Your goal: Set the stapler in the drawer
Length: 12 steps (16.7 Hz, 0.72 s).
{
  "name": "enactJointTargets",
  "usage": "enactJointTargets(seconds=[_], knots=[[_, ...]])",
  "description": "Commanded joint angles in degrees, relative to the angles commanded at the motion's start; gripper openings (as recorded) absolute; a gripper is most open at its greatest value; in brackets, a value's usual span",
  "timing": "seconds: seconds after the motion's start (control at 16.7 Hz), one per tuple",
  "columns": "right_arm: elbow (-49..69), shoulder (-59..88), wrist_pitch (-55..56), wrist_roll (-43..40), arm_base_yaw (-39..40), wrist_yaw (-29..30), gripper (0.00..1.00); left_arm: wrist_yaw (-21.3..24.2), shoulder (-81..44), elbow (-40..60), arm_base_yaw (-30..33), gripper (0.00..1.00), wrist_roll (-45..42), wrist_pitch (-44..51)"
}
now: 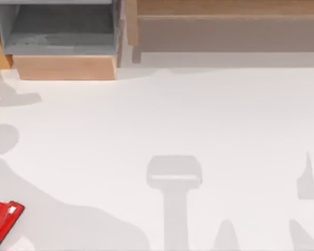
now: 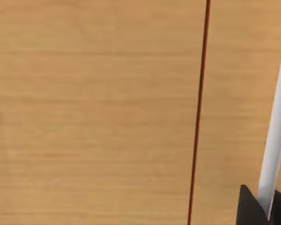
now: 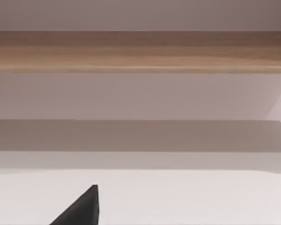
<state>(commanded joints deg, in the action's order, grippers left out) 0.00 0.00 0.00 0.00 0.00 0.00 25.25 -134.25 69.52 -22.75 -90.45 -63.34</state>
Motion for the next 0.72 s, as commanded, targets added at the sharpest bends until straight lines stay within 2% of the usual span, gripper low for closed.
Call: enactJointTargets(seconds=[0.18, 0.54, 0.72], knots=[[0.00, 0.00, 0.00, 0.00, 0.00, 0.00, 1.00, 0.54, 1.11, -2.24, -0.66, 0.00, -0.09, -1.24], [0.00, 0.00, 0.00, 0.00, 0.00, 0.00, 1.00, 3.48, 6.39, -14.22, -3.54, 0.00, -0.08, -7.42], [0.00, 0.00, 0.00, 0.00, 0.00, 0.00, 1.00, 3.96, 7.27, -15.89, -4.05, 0.00, -0.20, -8.48]])
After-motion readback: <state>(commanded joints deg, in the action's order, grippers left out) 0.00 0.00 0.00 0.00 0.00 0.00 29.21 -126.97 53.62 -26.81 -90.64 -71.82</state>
